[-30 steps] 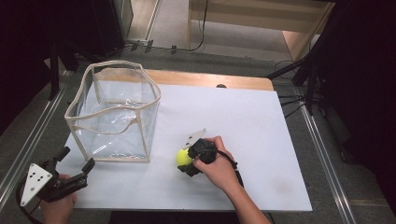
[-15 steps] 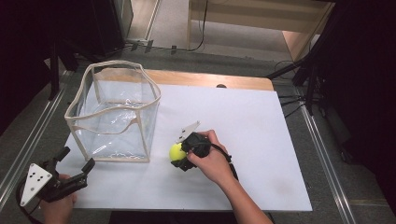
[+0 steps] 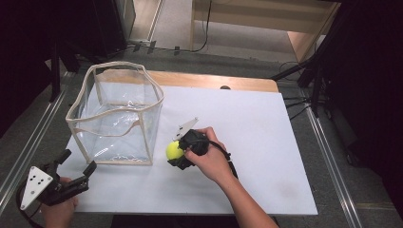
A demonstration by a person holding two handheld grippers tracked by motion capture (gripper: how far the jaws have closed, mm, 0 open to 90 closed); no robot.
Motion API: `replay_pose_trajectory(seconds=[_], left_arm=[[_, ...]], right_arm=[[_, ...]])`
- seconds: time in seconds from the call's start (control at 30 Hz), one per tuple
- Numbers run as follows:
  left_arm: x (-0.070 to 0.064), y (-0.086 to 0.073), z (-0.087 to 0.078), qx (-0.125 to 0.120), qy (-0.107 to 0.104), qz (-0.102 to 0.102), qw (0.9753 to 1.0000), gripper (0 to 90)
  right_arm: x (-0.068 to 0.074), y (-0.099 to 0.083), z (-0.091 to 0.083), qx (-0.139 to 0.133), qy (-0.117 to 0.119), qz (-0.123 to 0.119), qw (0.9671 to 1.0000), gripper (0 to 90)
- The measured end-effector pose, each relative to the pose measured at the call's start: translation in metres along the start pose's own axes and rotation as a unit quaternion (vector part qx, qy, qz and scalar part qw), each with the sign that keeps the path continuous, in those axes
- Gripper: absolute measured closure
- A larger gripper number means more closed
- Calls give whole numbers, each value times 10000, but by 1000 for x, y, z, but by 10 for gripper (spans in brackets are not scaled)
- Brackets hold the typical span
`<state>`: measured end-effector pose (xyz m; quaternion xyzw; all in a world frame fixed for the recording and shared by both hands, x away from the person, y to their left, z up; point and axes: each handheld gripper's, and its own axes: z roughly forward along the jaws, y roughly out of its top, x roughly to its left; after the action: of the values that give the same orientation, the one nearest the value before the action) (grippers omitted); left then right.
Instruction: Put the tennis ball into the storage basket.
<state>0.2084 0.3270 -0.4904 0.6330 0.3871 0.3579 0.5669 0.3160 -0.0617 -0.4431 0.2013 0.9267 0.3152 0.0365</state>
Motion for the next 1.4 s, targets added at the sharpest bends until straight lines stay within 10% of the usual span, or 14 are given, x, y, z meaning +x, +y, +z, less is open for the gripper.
replay_pose_trajectory(seconds=[1.4], left_arm=[[0, 0, 0, 3, -5, -3, 10000, 104]], right_arm=[[-11, 56, -30, -268, 221, -353, 9988, 231]])
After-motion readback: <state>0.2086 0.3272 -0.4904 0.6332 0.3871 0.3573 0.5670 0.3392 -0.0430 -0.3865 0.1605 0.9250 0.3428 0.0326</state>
